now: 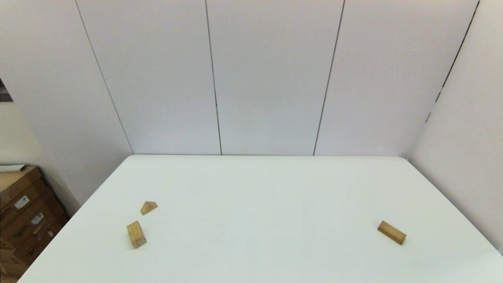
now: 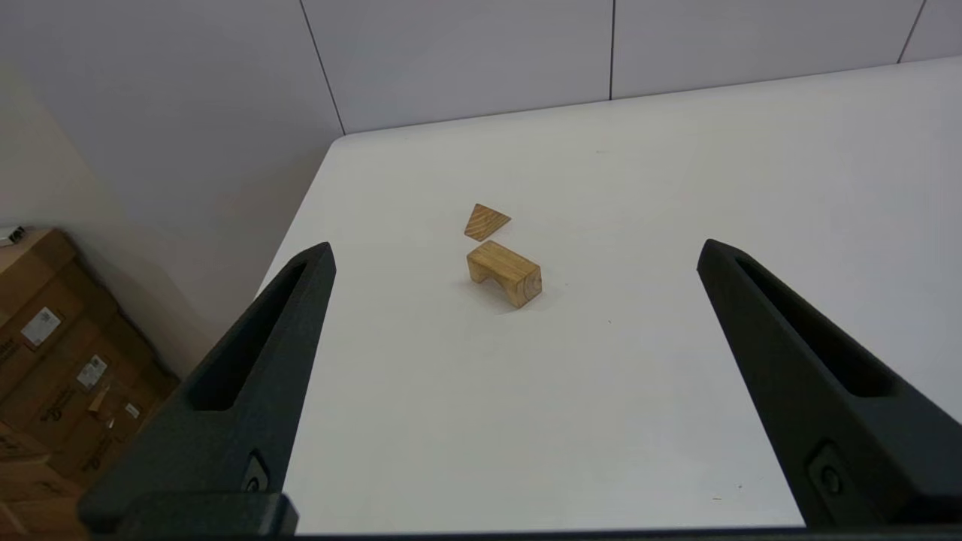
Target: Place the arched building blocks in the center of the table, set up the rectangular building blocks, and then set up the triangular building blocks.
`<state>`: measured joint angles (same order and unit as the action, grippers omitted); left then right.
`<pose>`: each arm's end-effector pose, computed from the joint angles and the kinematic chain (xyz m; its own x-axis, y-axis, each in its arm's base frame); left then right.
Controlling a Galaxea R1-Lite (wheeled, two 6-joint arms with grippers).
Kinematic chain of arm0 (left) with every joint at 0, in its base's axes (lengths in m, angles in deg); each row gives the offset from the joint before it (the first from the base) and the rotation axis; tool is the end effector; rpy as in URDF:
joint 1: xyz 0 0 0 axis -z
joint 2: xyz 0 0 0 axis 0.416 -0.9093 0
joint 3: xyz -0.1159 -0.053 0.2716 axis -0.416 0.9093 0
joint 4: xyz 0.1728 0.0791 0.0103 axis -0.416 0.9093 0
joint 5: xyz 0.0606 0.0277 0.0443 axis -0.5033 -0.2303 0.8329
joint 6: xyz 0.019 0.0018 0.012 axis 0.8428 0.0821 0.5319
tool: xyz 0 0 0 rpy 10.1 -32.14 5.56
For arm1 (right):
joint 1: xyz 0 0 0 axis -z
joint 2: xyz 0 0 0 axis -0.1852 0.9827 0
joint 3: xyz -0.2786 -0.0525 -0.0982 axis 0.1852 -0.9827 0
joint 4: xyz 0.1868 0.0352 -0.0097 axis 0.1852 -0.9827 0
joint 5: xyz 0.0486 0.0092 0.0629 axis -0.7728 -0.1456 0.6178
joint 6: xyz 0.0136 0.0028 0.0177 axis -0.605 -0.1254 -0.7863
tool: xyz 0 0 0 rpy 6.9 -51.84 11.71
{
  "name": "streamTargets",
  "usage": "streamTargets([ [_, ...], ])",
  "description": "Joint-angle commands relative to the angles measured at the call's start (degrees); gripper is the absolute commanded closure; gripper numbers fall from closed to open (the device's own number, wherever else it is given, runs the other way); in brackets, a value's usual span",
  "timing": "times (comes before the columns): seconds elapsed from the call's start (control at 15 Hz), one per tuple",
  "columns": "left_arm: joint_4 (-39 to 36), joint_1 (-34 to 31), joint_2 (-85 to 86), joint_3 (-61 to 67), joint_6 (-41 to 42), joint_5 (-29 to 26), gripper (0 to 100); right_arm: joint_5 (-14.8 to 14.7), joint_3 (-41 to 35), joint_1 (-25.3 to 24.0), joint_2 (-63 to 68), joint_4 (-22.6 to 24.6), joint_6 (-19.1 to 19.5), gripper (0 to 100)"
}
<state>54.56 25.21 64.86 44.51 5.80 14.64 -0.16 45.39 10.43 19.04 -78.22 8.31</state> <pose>-0.0229 -0.0003 0.0747 0.9993 -0.0351 -0.0105 0.0359 0.9948 0.0957 -0.0229 0.0001 0.0753 0.9999 0.0126 -0.0004 -0.0126 0.9999 -0.0104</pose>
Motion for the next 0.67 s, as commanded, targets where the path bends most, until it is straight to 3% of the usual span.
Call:
streamTargets([
  [0.07, 0.0, 0.0, -0.1, 0.0, 0.3, -0.1, 0, 0.0, -0.1, 0.0, 0.0, 0.0, 0.0, 0],
  [0.4, 1.2, 0.0, -0.9, -1.3, -2.0, 0.0, 0, 0.0, -0.1, 0.0, 0.0, -0.1, 0.0, 0],
  [0.67, 7.4, 0.0, -16.4, -15.3, -2.3, -1.6, 0, 0.0, -0.1, 0.0, 0.0, 0.0, 0.0, 0],
])
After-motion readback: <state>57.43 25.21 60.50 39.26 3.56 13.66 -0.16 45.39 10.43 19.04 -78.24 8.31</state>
